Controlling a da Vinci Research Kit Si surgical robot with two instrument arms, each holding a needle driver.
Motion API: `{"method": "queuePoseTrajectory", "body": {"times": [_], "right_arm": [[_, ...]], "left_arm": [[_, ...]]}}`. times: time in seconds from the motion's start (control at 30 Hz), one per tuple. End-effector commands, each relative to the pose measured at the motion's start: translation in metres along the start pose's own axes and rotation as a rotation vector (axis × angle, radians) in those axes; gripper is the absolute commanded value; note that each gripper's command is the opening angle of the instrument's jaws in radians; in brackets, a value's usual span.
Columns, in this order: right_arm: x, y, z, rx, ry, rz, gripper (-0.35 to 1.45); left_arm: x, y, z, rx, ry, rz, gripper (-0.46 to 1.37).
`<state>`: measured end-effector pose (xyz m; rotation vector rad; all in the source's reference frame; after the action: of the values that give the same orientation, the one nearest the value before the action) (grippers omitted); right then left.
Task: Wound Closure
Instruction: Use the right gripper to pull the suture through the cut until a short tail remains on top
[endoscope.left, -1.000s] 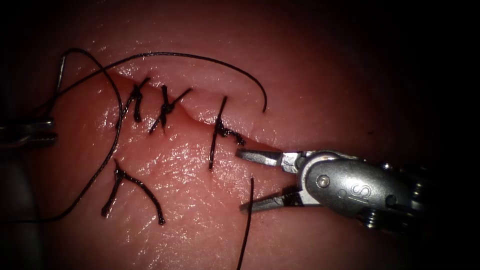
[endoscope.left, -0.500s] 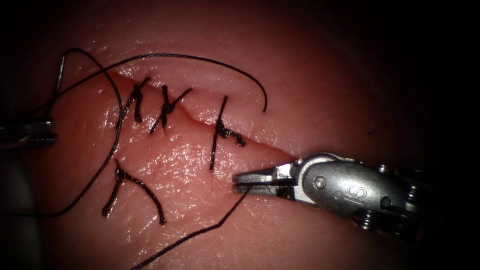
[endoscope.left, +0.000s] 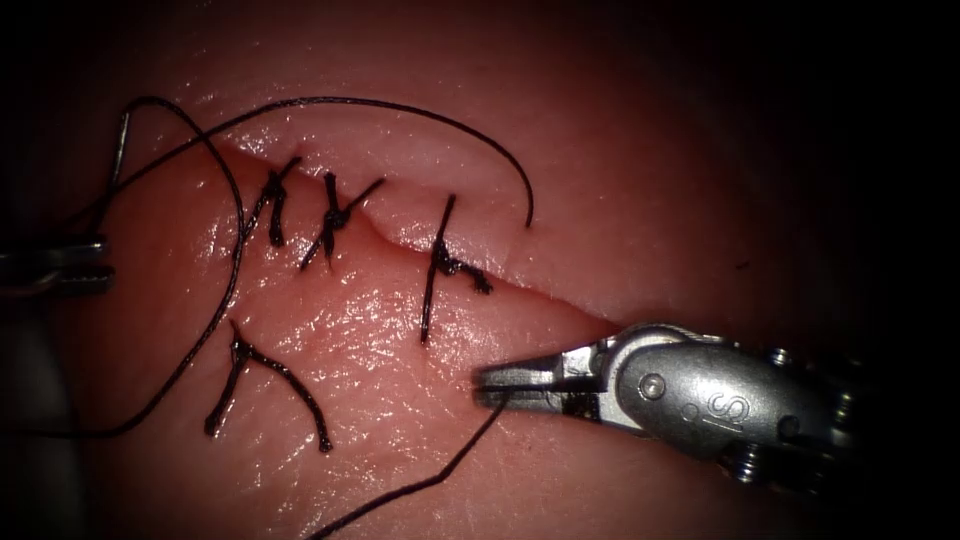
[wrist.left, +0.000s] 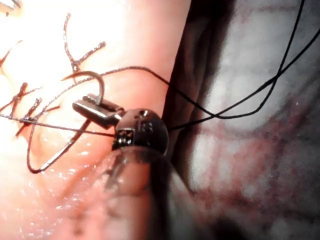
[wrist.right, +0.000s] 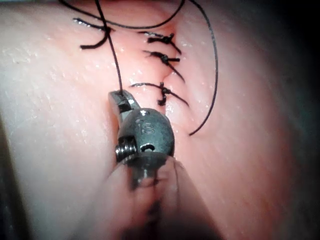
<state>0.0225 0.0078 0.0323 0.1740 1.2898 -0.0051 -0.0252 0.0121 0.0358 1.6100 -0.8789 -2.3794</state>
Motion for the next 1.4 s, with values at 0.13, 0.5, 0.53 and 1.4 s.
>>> {"method": "queuePoseTrajectory", "body": {"times": [0.13, 0.5, 0.53, 1.4], "right_arm": [[0.0016, -0.0024, 0.0003, 0.046, 0.009, -0.016, -0.35], [0.0051, -0.0087, 0.0024, 0.170, 0.050, -0.070, -0.35], [0.0052, -0.0091, 0.0025, 0.180, 0.054, -0.074, -0.35], [0.0074, -0.0105, 0.0043, 0.192, 0.089, -0.045, 1.11]], "left_arm": [[0.0001, 0.0001, 0.0001, -0.008, 0.000, 0.001, -0.35], [0.0004, 0.0003, 0.0005, -0.012, 0.008, 0.001, -0.35], [0.0004, 0.0003, 0.0005, -0.012, 0.008, 0.001, -0.35], [0.0005, 0.0003, 0.0005, -0.014, 0.012, 0.007, -0.35]]}}
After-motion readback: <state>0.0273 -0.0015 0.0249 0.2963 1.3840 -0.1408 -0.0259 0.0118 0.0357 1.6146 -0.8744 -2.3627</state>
